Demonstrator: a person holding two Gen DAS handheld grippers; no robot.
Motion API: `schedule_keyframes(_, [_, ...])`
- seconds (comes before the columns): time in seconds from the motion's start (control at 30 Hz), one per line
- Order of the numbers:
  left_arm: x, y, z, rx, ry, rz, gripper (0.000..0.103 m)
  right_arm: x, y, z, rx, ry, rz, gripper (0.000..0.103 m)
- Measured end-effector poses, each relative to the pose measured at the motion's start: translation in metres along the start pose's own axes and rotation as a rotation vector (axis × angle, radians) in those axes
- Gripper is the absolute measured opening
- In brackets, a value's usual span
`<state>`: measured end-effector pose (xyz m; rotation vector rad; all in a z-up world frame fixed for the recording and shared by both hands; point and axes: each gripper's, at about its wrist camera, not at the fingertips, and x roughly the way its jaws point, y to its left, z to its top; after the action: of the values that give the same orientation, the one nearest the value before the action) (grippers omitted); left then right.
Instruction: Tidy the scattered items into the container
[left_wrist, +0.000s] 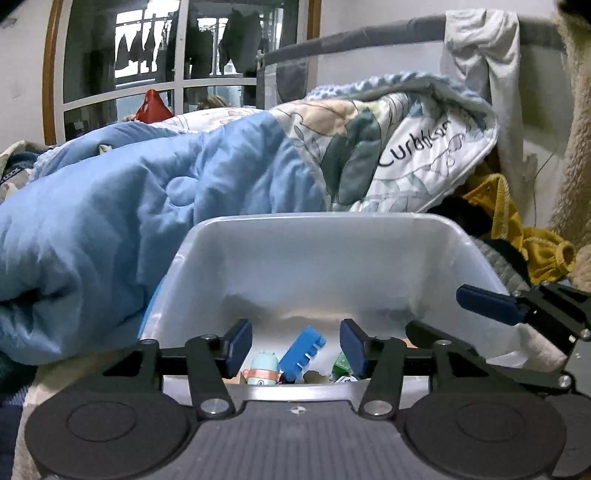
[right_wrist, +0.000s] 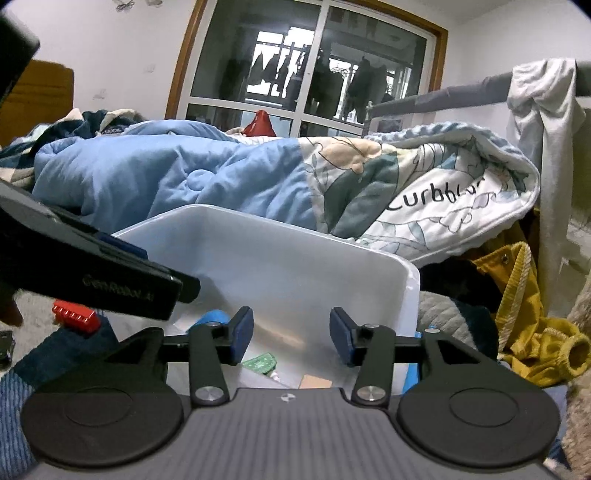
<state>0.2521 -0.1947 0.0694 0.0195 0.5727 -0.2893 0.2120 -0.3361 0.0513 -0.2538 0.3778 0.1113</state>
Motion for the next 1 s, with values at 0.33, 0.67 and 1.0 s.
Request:
schedule_keyframes(0.33, [-0.085, 0.060, -0.032, -0.095, -0.093, 0.052, 0.065, -0.040, 0.026, 0.015, -0.013, -0.078, 0.021, 0.052])
schedule_keyframes(0.67, [-0.109, 0.131, -0.111, -0.115, 0.066, 0.183, 0.065, -0.056, 0.096, 0.002, -0.077, -0.057, 0.173, 0.054])
schedule_keyframes(1.0, [-0.080, 0.153, -0.149, -0.278, 0.152, 0.130, 0.065, -0.035, 0.142, -0.021, -0.112, 0.036, 0.308, 0.051])
